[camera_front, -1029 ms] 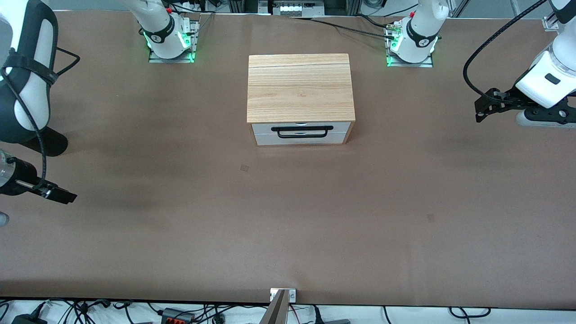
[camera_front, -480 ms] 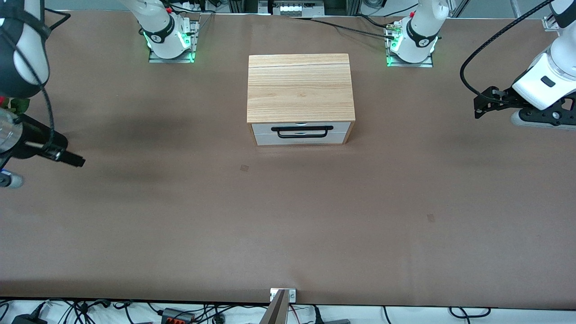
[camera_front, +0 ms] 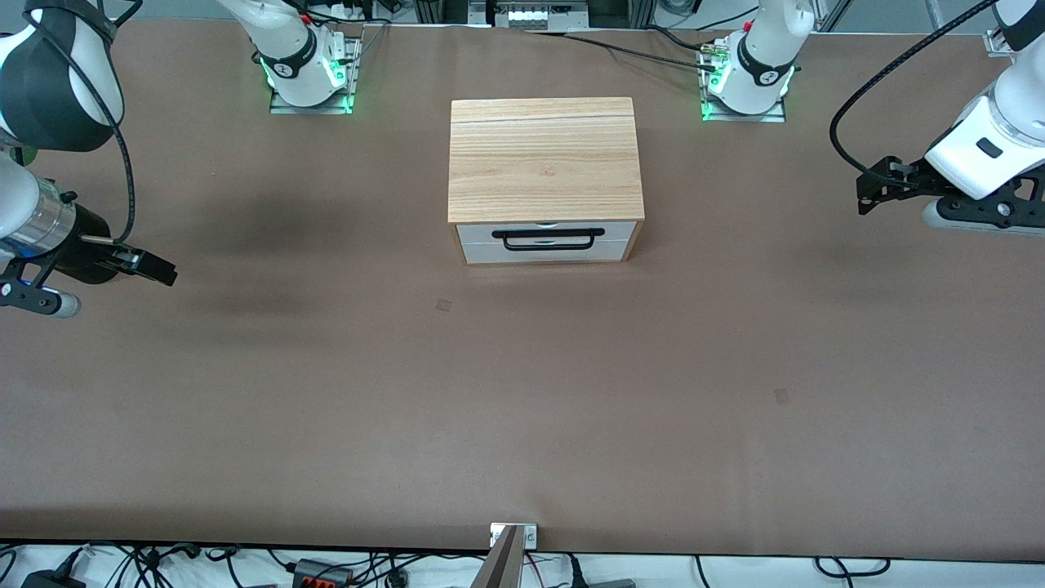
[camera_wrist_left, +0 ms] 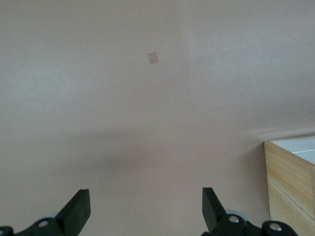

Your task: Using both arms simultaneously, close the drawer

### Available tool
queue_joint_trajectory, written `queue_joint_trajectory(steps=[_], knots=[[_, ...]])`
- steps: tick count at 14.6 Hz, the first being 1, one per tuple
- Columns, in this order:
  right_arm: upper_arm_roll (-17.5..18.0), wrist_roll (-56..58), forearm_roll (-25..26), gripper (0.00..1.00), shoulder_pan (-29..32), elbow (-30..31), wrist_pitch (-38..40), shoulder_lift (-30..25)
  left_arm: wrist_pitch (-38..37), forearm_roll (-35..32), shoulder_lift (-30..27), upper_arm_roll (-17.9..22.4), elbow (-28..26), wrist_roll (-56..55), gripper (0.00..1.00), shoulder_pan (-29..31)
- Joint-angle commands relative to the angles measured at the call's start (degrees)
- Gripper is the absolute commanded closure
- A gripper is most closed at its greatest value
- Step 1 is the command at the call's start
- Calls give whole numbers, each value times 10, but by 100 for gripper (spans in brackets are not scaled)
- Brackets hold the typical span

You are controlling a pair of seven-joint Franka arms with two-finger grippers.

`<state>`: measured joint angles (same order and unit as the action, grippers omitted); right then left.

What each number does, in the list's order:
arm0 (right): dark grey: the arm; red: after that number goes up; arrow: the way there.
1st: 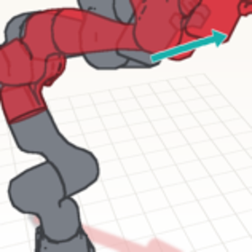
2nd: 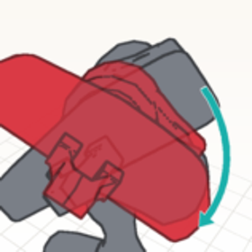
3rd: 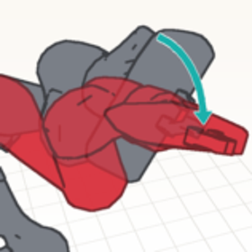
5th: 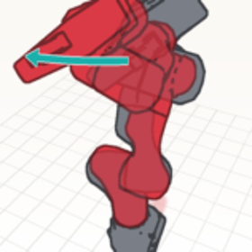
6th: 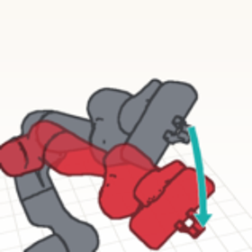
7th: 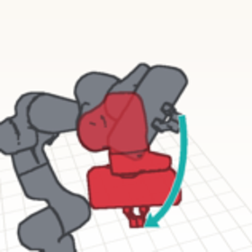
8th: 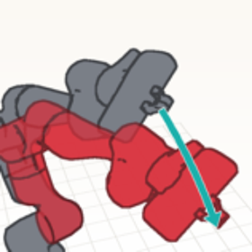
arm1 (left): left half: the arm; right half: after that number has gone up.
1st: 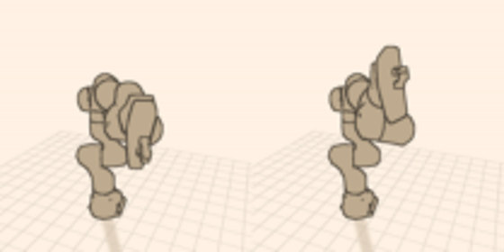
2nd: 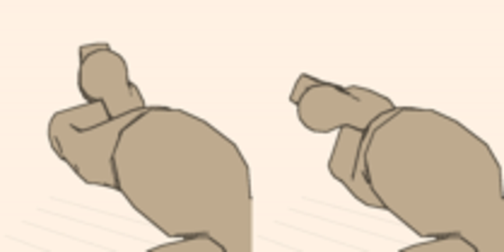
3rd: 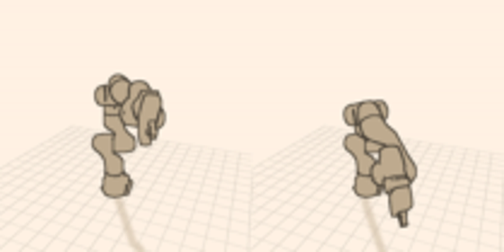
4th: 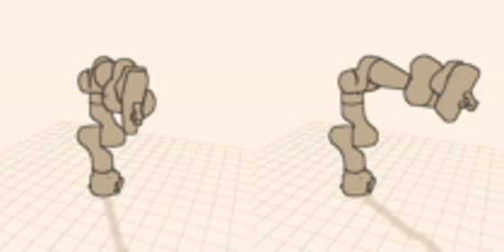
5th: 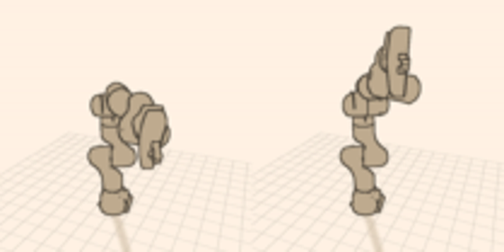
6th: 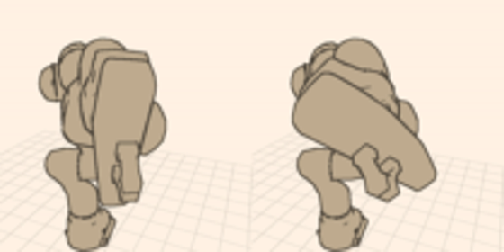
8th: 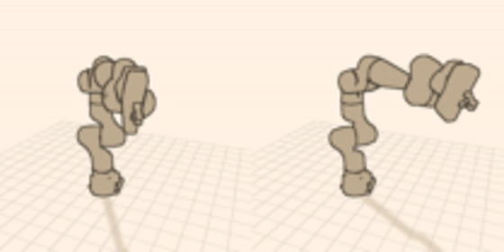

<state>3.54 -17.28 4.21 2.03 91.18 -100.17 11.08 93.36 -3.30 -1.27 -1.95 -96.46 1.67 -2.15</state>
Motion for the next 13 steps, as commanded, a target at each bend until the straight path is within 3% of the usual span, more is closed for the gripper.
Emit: queue_joint_trajectory(steps=[1, 9, 13], knots=[[23, -2, 9, 0, 10, 22, 47, -36, -12, 7, 2, 0, 10, 13, 0, 0], [36, -10, -6, 0, 13, 101, -33, -102, -12, 7, 2, -1, 11, 12, 0, -6], [36, -8, -6, 0, 10, 95, -28, -101, -13, 7, 3, -2, 16, 12, 0, -6]])
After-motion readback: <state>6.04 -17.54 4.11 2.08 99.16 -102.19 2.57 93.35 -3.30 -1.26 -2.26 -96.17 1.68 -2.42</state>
